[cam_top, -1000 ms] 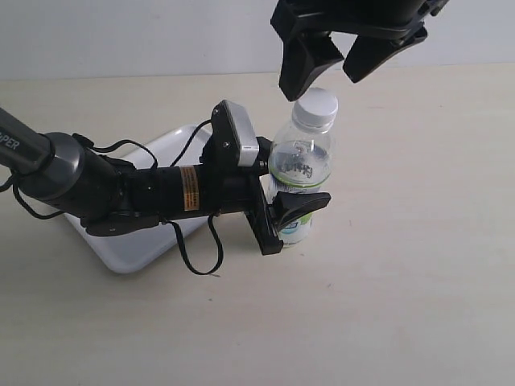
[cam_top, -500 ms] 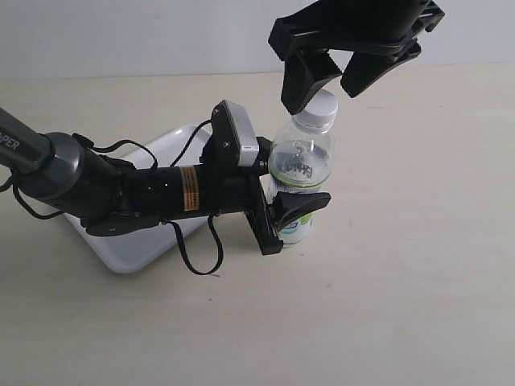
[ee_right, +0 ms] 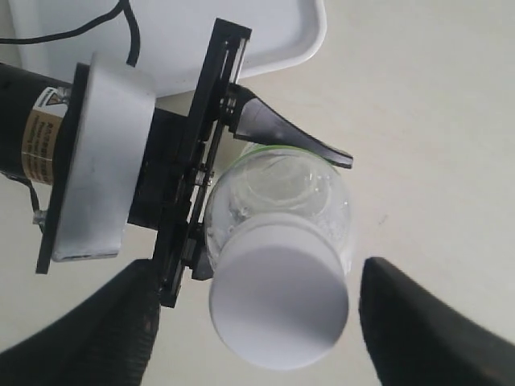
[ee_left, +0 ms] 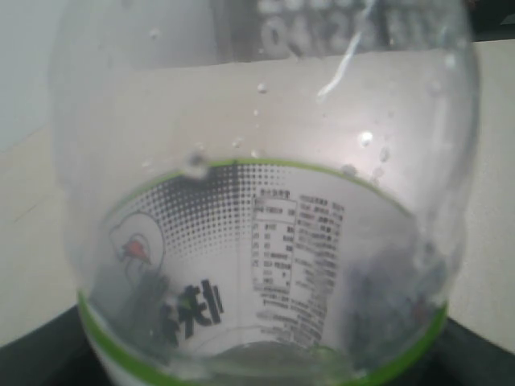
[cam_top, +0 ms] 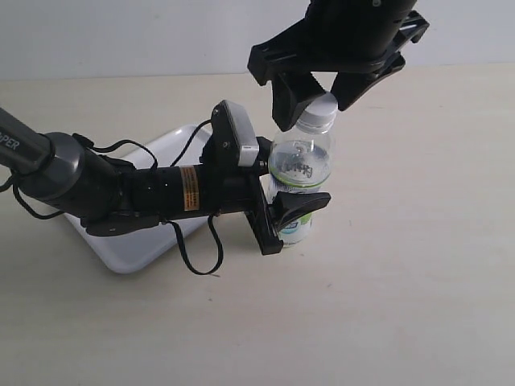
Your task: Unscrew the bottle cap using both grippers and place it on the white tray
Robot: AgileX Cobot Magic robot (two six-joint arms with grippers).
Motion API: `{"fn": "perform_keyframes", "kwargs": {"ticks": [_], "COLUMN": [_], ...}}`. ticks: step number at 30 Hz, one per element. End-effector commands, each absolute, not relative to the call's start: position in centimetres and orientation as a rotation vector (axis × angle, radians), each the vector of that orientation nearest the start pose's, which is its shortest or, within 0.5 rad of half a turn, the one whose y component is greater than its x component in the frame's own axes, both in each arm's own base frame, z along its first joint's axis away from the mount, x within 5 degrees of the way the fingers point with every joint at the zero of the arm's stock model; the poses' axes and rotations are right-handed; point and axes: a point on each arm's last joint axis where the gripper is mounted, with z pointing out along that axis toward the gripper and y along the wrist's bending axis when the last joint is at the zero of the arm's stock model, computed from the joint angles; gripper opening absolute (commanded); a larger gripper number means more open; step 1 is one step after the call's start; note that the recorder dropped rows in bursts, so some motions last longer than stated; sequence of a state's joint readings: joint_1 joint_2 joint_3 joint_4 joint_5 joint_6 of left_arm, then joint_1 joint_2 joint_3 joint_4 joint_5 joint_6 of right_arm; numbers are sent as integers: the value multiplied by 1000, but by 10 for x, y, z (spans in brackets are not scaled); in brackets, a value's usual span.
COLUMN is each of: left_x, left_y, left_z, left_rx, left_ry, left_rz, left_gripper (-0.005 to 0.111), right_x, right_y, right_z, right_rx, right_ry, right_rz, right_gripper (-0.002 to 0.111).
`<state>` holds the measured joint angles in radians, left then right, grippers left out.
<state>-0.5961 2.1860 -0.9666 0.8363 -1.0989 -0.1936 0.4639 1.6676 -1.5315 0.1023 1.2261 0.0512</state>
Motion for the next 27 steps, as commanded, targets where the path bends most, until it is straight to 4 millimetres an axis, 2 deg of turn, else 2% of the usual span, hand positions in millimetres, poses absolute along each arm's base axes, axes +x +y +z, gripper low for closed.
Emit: {"fn": "perform_keyframes", "kwargs": {"ticks": [1,4,8,10,11,13,14,19,27], "left_x": [288,288,288,288,288,288,288,288,288], "left_y": [-269,-269,-269,-269,-269,-269,-269,-269,-269], "left_z": [110,110,110,110,110,110,110,110,110], "left_rx": [1179,1179,1179,1179,1179,1179,1179,1181,1181], "left_ry": [1306,1306,1306,1306,1306,1306,1306,1305,1305], "left_rz": [-882,-882,-882,-882,-882,-882,-882,-882,-882], "left_gripper": [39,39,39,39,39,39,39,39,39], "right_x": [306,307,307,307,307,307,307,307,307], "right_y": [163,162,161,161,161,161,161,161,161], "right_z": [320,319,319,319,319,319,319,319,319], "right_rx": [-558,-564,-568,-568,-568,-642,-682,-1092,-1488], "right_ry": [2820,2820,2817,2817,2817,2798,2787,2639,2429], "right_rz": [239,223,201,201,203,193,187,123,58], "right_gripper": [64,59,35,17,11,0,0,0,0]}}
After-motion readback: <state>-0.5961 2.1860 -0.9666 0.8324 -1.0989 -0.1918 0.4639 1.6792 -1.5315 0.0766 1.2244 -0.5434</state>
